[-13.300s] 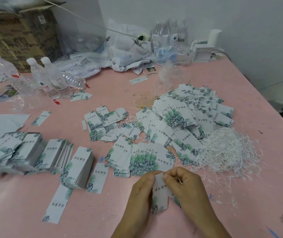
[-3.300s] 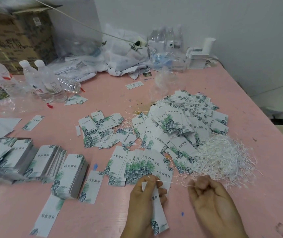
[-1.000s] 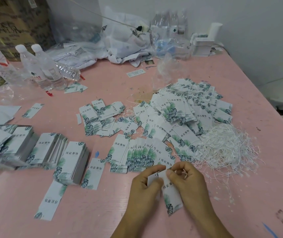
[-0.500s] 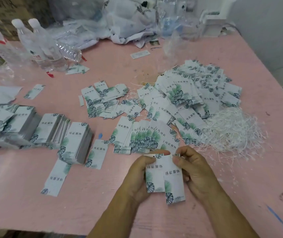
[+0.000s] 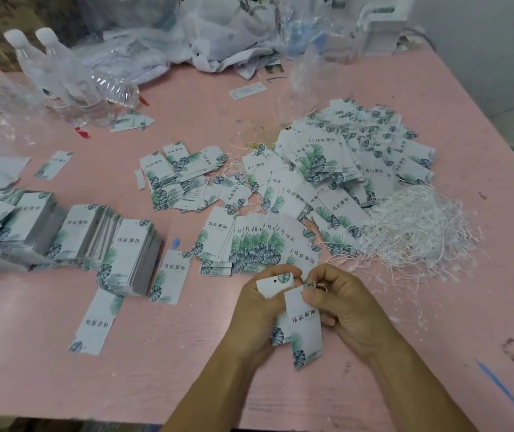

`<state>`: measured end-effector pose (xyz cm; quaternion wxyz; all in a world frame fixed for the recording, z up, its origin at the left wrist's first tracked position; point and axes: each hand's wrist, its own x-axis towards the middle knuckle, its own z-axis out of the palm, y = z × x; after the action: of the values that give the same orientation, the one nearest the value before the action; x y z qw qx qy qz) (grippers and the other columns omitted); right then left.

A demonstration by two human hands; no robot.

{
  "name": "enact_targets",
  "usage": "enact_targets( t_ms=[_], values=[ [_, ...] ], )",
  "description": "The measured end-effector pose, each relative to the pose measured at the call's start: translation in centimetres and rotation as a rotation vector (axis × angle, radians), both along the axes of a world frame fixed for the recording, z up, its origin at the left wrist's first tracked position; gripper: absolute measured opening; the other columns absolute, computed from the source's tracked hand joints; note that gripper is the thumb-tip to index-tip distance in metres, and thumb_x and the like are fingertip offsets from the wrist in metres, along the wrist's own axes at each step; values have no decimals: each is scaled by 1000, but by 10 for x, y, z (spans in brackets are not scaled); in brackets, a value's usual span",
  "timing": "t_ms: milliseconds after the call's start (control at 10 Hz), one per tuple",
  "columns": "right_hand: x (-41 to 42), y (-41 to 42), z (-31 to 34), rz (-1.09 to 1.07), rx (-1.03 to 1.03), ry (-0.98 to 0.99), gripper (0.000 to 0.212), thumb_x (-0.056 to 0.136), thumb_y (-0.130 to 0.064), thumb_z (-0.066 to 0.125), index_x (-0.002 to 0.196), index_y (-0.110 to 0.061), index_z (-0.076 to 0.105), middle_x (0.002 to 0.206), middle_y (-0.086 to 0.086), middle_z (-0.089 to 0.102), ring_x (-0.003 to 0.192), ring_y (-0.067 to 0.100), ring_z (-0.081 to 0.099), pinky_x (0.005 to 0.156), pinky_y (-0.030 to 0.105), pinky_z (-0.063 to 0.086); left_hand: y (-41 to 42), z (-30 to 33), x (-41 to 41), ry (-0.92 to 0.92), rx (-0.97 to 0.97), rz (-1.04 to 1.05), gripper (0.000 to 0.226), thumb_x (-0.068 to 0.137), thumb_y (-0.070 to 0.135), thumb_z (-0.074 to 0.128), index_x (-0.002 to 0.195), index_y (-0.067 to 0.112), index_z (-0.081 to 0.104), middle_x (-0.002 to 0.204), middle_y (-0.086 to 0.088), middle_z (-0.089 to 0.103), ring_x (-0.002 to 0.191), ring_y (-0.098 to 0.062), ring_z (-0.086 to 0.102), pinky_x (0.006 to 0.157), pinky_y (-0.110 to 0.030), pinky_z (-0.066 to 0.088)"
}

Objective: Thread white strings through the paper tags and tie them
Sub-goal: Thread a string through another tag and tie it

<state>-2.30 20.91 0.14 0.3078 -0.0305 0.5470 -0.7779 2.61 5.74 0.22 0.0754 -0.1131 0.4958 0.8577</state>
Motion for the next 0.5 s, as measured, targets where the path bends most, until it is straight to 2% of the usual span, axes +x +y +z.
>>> enact_targets(
  t_ms=[100,200,300,400,500],
  values=[
    [-5,7,0,-2,-99,-95,17,72,-6,77,86,-12,68,67,5,52,44,6,33,38,16,31,0,1,0,12,-18,31,22,71,27,70,91,36,75,84,8,75,81,-11,70,69,-29,54],
    [-6,13,-4,-17,-206,-171,16,71,-5,75,85,-10,72,57,0,49,39,3,32,35,14,31,0,-1,-3,-32,61,133,19,73,19,76,90,28,74,81,-2,72,77,-20,67,66,-33,54],
    [-6,17,-5,-77,-310,-222,19,67,-7,78,85,-5,70,62,5,50,38,3,31,35,15,30,-3,2,-5,-60,237,236,23,76,-1,70,95,12,70,80,-12,65,71,-26,65,70,-38,54],
    [-3,13,-1,-202,-176,-104,10,76,-14,68,85,-12,70,69,8,52,39,6,29,37,16,28,-2,5,-5,-88,212,246,22,78,-3,68,96,9,67,78,-15,63,69,-29,68,70,-40,56],
    [6,2,10,-262,264,233,18,74,-36,69,88,-25,69,62,-3,53,43,8,36,41,21,33,6,8,-2,-106,95,265,21,79,2,68,98,12,69,76,-21,66,68,-32,66,71,-43,54]
  ],
)
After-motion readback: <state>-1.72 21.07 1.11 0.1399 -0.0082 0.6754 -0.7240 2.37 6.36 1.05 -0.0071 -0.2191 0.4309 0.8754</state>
